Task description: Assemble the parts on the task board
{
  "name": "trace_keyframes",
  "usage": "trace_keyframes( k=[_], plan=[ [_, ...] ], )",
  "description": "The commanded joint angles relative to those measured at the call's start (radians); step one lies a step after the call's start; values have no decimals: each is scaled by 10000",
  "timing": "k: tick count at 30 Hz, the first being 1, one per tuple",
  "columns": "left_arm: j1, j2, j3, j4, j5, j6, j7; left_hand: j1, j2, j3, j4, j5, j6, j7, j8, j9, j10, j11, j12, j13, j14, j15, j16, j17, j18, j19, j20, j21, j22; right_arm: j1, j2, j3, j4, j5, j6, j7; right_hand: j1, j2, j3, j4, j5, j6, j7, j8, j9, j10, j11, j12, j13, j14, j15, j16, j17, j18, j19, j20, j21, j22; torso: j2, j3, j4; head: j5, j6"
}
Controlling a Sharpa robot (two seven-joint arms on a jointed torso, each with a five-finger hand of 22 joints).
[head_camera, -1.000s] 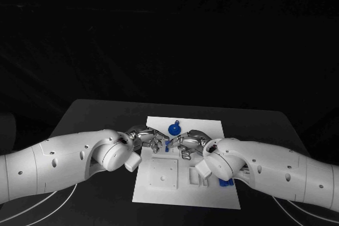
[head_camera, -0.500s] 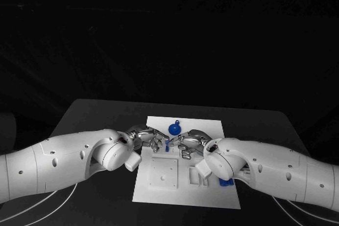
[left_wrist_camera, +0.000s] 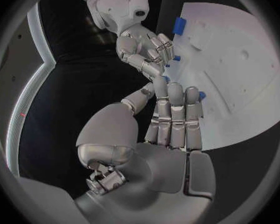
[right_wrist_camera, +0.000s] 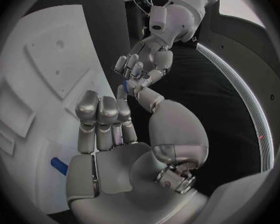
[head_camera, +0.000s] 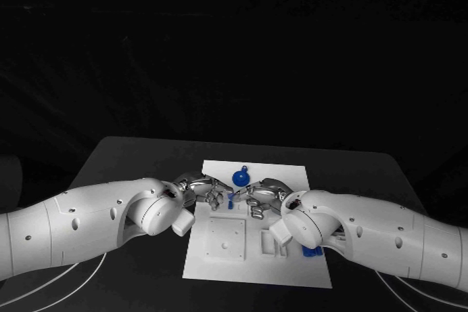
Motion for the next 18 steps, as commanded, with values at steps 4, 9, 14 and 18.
trace_keyframes(
  k=[4, 9, 14, 18],
  plan=[
    [7, 29, 8, 7, -69, -21, 114, 1, 61, 52, -23, 68, 220, -150, 49, 154, 9, -59, -36, 18, -15, -65, 29, 14, -142, 78, -727, 68, 206, -8, -1, 4, 40, 299, -129, 341, 50, 189, 52, -139, -181, 234, 87, 76, 71, 239, -16, 200, 141, -2, -103, -58, 24, 1094, 4, 39, 72, 173, 0, 0, -2, -4, -8],
    [7, 31, 7, 10, -84, -52, 113, 0, 57, 57, -26, 68, 218, -150, 50, 153, 8, -58, -38, 18, -16, -64, 28, 14, -143, 77, -728, 68, 206, -8, -2, 4, 45, 340, -199, 386, 80, 200, 79, -149, -220, 248, 79, 87, 86, 302, -23, 253, 190, -2, -110, -56, 28, 1094, 2, 39, 78, 174, 1, 1, -2, -7, -7],
    [7, 25, 7, 19, -176, -83, 113, -1, 51, 63, -32, 68, 213, -149, 49, 153, 6, -58, -40, 19, -17, -64, 27, 14, -143, 76, -728, 68, 205, -8, -14, 5, 80, 463, -206, 404, 101, 208, 96, -153, -247, 255, 75, 94, 98, 330, -27, 276, 212, -2, -114, -55, 31, 1094, 1, 38, 82, 174, 6, 1, -7, -1, -8],
    [7, 26, 7, 25, -184, -87, 135, -2, 43, 70, -39, 68, 205, -147, 47, 151, 4, -56, -43, 20, -19, -64, 24, 14, -144, 75, -729, 68, 205, -9, -14, 5, 75, 482, -262, 394, 102, 205, 97, -153, -249, 259, 74, 98, 102, 346, -28, 290, 225, -2, -115, -54, 32, 1094, 1, 39, 84, 175, 6, -3, -7, -5, 0]
  ],
)
